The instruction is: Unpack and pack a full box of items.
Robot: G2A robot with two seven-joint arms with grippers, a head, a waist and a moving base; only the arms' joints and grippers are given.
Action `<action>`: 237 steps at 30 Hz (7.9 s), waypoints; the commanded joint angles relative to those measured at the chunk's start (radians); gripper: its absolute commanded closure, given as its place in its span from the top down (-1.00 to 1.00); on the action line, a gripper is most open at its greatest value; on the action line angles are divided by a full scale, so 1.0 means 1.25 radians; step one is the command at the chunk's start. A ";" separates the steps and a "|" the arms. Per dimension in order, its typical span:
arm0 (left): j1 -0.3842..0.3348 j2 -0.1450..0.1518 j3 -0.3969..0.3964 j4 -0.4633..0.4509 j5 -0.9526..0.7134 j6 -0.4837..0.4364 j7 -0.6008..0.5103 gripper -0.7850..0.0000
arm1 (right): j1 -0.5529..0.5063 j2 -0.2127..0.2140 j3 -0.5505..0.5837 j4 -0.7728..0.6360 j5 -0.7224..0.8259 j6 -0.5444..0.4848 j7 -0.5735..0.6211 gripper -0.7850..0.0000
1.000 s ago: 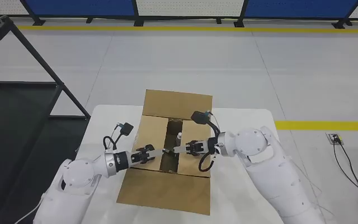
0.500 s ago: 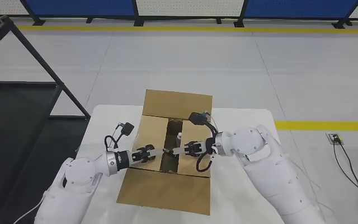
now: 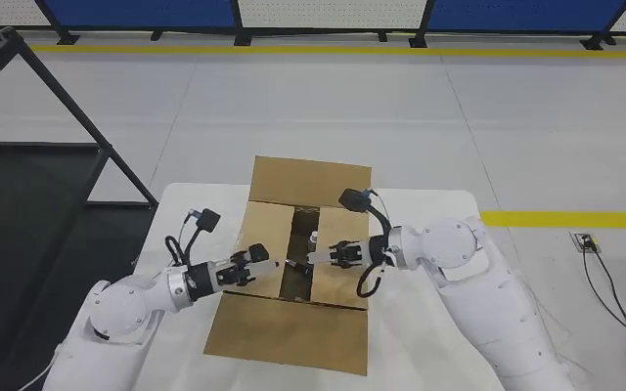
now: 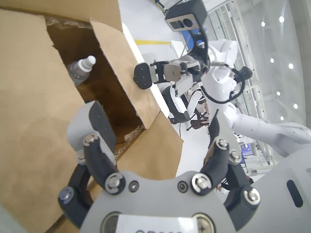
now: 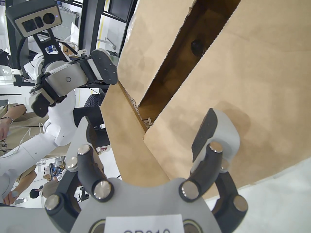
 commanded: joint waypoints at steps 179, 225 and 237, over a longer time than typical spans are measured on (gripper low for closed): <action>0.174 0.224 -0.050 -0.004 -0.324 -0.120 0.138 1.00 | 0.364 -0.062 -0.097 0.602 0.412 -0.322 0.040 1.00; 0.066 0.147 0.052 0.028 -0.182 -0.088 0.437 1.00 | 0.054 -0.001 -0.037 0.210 0.396 0.033 -0.092 1.00; 0.234 0.166 -0.192 0.097 -0.318 -0.170 0.391 1.00 | 0.018 0.009 -0.003 0.221 0.405 -0.045 -0.128 1.00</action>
